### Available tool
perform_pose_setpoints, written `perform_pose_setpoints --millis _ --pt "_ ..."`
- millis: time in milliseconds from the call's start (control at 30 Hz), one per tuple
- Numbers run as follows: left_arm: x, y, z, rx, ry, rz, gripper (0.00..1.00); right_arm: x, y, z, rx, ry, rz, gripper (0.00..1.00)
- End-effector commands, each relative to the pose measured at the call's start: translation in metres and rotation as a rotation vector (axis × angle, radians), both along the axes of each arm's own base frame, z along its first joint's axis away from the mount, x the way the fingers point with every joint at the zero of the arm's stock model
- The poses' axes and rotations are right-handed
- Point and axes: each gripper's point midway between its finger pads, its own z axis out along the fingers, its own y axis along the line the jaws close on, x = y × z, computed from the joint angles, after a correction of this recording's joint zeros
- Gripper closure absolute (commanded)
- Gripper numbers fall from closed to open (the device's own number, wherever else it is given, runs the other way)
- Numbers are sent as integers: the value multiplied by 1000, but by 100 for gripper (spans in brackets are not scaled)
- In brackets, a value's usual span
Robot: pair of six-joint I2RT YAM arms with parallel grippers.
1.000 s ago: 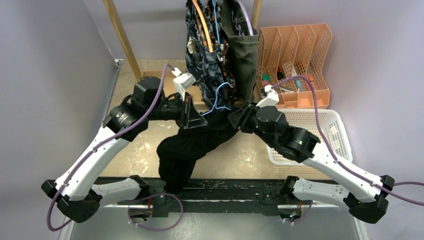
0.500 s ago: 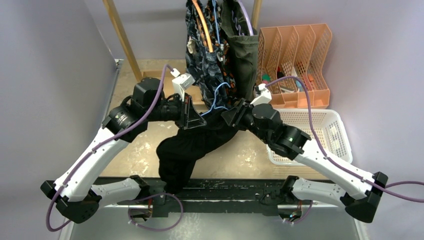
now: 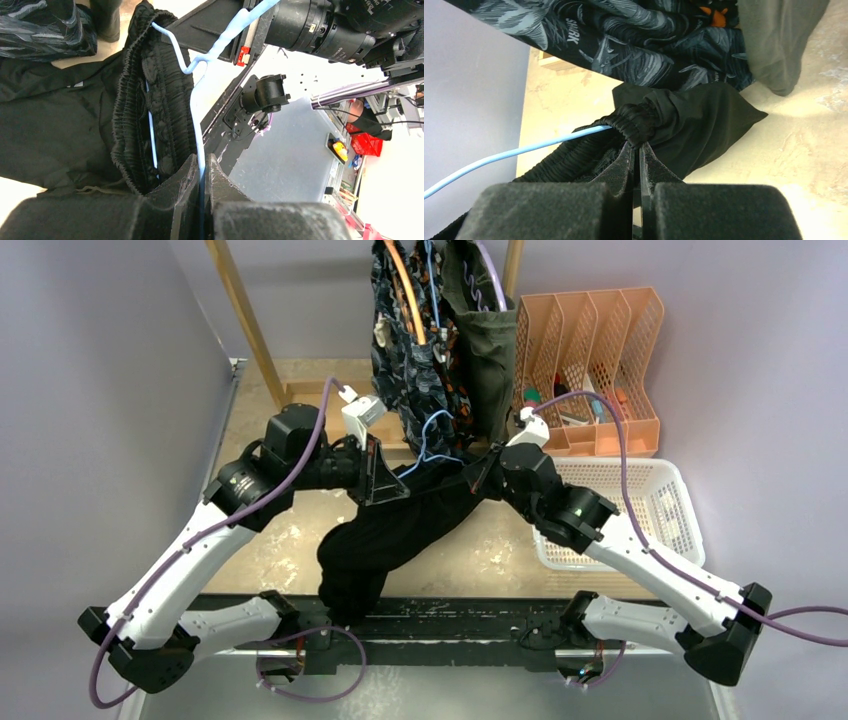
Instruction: Remove the shorts from the hanger
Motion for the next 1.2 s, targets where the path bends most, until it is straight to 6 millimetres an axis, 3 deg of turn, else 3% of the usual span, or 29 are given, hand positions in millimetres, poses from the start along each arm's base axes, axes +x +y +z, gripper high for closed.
perform_pose_setpoints --millis 0,233,400,500,667,900,1167 --pt "-11 0 17 -57 -29 -30 100 14 -32 17 -57 -63 -126 100" --pt "-18 0 26 -85 -41 -53 100 26 -54 5 -125 -32 -205 100" --pt "-26 -1 25 -89 -28 -96 100 37 -79 15 -170 -66 -248 100" --pt "-28 -1 20 -77 -15 -112 100 41 -81 19 -180 -78 -209 100" --pt "-33 -2 23 -91 -19 -142 100 41 -62 6 -171 -48 -102 100" --pt "-45 -3 44 -168 -63 -196 100 49 -76 -21 -234 9 -128 100" --pt "-49 -3 44 -174 -70 -227 100 70 -90 -17 -253 -6 -110 100"
